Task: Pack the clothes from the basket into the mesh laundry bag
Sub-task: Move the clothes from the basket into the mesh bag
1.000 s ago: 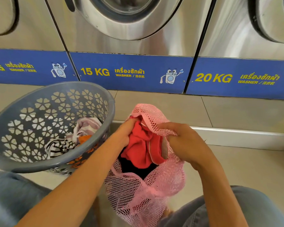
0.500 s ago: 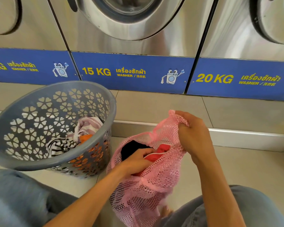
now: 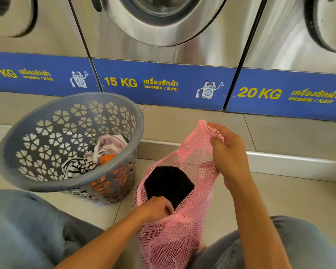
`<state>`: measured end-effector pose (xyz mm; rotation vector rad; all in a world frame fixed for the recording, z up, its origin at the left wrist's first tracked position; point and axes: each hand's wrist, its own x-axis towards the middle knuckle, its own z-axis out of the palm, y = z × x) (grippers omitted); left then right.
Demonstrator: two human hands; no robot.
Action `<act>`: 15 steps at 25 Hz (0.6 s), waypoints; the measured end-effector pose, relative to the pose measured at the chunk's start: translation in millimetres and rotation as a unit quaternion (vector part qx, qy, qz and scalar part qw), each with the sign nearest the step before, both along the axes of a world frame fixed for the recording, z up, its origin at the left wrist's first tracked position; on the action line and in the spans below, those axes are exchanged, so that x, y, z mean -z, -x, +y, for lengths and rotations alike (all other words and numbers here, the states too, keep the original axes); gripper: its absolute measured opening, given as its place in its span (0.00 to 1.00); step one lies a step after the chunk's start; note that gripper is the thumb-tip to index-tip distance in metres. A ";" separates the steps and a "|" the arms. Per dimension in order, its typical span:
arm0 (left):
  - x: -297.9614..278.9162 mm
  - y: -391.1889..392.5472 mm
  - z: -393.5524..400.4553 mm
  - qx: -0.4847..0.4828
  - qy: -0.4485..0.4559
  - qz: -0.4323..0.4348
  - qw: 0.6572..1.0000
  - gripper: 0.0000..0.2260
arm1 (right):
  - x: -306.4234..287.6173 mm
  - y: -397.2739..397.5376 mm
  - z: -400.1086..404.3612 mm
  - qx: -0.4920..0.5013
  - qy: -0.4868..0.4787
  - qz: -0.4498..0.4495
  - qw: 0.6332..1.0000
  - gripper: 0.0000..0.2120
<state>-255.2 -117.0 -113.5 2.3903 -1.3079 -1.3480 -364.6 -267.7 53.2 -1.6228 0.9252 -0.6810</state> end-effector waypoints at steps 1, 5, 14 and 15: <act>-2.9 -6.1 0.0 -0.012 0.006 0.003 1.000 0.12 | 2.5 -1.0 1.1 -0.011 0.006 0.014 1.000 0.21; -43.9 -32.5 -11.8 -0.012 0.012 0.028 0.999 0.17 | 10.0 -13.4 8.2 -0.054 0.012 0.034 0.998 0.19; -148.2 -70.4 12.4 -0.136 0.224 0.075 0.962 0.13 | 29.2 -63.7 39.8 -0.095 -0.045 0.042 0.994 0.17; -155.0 -76.4 15.6 -0.187 0.278 0.090 0.938 0.10 | 29.9 -68.3 42.4 -0.100 -0.045 0.048 0.993 0.18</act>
